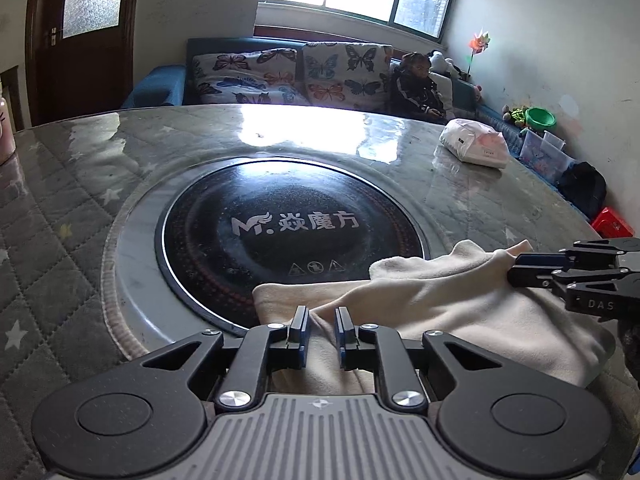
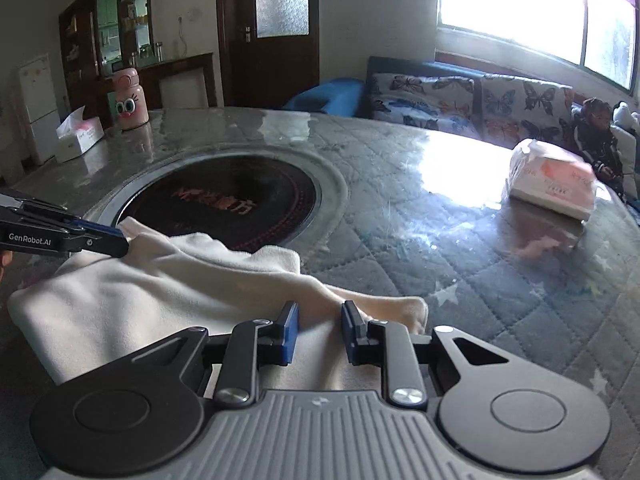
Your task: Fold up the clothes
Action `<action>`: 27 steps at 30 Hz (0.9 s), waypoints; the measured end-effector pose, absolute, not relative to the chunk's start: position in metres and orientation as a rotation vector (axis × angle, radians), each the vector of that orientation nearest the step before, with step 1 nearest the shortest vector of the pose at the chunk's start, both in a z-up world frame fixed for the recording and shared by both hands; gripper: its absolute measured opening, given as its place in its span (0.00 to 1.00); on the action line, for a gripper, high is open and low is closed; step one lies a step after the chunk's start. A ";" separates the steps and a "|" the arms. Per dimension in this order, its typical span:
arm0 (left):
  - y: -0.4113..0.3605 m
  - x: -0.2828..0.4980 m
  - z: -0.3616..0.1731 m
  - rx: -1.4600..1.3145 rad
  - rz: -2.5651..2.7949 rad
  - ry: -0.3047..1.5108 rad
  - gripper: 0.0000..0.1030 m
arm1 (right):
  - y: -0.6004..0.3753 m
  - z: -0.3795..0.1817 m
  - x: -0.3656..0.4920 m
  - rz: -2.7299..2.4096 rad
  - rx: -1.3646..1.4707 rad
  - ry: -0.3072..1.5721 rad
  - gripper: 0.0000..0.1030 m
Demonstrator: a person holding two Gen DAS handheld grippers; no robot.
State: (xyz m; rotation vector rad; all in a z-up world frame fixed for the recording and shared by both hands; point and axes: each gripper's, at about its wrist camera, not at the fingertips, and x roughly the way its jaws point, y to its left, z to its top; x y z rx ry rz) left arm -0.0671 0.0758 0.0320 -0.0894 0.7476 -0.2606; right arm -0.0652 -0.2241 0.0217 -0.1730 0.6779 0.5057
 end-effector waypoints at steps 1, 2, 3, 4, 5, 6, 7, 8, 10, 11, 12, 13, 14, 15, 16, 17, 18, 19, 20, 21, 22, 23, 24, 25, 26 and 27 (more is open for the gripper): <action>0.075 -0.070 0.034 -0.088 -0.263 0.743 0.20 | -0.224 0.025 -0.070 0.506 -0.176 0.667 0.23; 0.074 -0.073 0.037 -0.084 -0.266 0.737 0.25 | -0.223 0.028 -0.074 0.508 -0.182 0.657 0.25; 0.072 -0.077 0.039 -0.078 -0.267 0.731 0.26 | -0.222 0.030 -0.079 0.510 -0.191 0.647 0.26; 0.070 -0.081 0.041 -0.071 -0.268 0.727 0.26 | -0.221 0.032 -0.083 0.513 -0.195 0.640 0.28; 0.067 -0.087 0.043 -0.064 -0.274 0.720 0.26 | -0.221 0.033 -0.087 0.519 -0.195 0.639 0.32; 0.065 -0.093 0.045 -0.056 -0.282 0.713 0.27 | -0.219 0.035 -0.093 0.528 -0.194 0.640 0.35; 0.062 -0.099 0.046 -0.048 -0.290 0.705 0.29 | -0.218 0.035 -0.099 0.538 -0.198 0.639 0.37; 0.059 -0.105 0.048 -0.036 -0.296 0.698 0.29 | -0.216 0.036 -0.106 0.548 -0.207 0.633 0.37; 0.051 -0.119 0.049 -0.004 -0.306 0.681 0.29 | -0.211 0.037 -0.119 0.567 -0.226 0.623 0.37; 0.048 -0.126 0.050 0.004 -0.312 0.675 0.29 | -0.208 0.038 -0.126 0.577 -0.236 0.614 0.38; 0.045 -0.133 0.051 0.013 -0.320 0.667 0.29 | -0.205 0.039 -0.133 0.589 -0.246 0.602 0.39; 0.042 -0.139 0.052 0.021 -0.330 0.656 0.29 | -0.202 0.040 -0.140 0.599 -0.254 0.593 0.40; 0.039 -0.146 0.052 0.031 -0.340 0.646 0.29 | -0.199 0.040 -0.145 0.608 -0.260 0.587 0.40; 0.035 -0.151 0.052 0.044 -0.349 0.638 0.29 | -0.197 0.040 -0.150 0.616 -0.267 0.581 0.40; 0.032 -0.155 0.051 0.056 -0.356 0.633 0.29 | -0.194 0.038 -0.155 0.622 -0.277 0.575 0.40; 0.029 -0.158 0.048 0.064 -0.363 0.635 0.29 | -0.191 0.036 -0.159 0.625 -0.290 0.571 0.40; 0.027 -0.160 0.045 0.073 -0.367 0.640 0.29 | -0.188 0.033 -0.163 0.622 -0.306 0.572 0.40; 0.024 -0.161 0.041 0.088 -0.365 0.645 0.29 | -0.186 0.030 -0.165 0.617 -0.317 0.575 0.40; 0.023 -0.162 0.039 0.098 -0.364 0.647 0.30 | -0.184 0.027 -0.166 0.613 -0.326 0.578 0.40; 0.023 -0.162 0.039 0.101 -0.365 0.643 0.30 | -0.183 0.022 -0.169 0.606 -0.337 0.573 0.40; 0.022 -0.163 0.039 0.103 -0.366 0.640 0.30 | -0.182 0.017 -0.172 0.600 -0.347 0.558 0.41; 0.022 -0.164 0.039 0.105 -0.367 0.636 0.30 | -0.182 0.016 -0.174 0.595 -0.354 0.544 0.41; 0.021 -0.164 0.039 0.108 -0.368 0.632 0.30 | -0.182 0.017 -0.176 0.593 -0.354 0.541 0.41; 0.021 -0.165 0.039 0.110 -0.369 0.628 0.30 | -0.183 0.020 -0.177 0.592 -0.347 0.541 0.41; 0.021 -0.166 0.039 0.112 -0.370 0.624 0.30 | -0.184 0.022 -0.178 0.592 -0.341 0.541 0.41; 0.020 -0.166 0.040 0.115 -0.371 0.620 0.29 | -0.187 0.026 -0.180 0.590 -0.327 0.536 0.41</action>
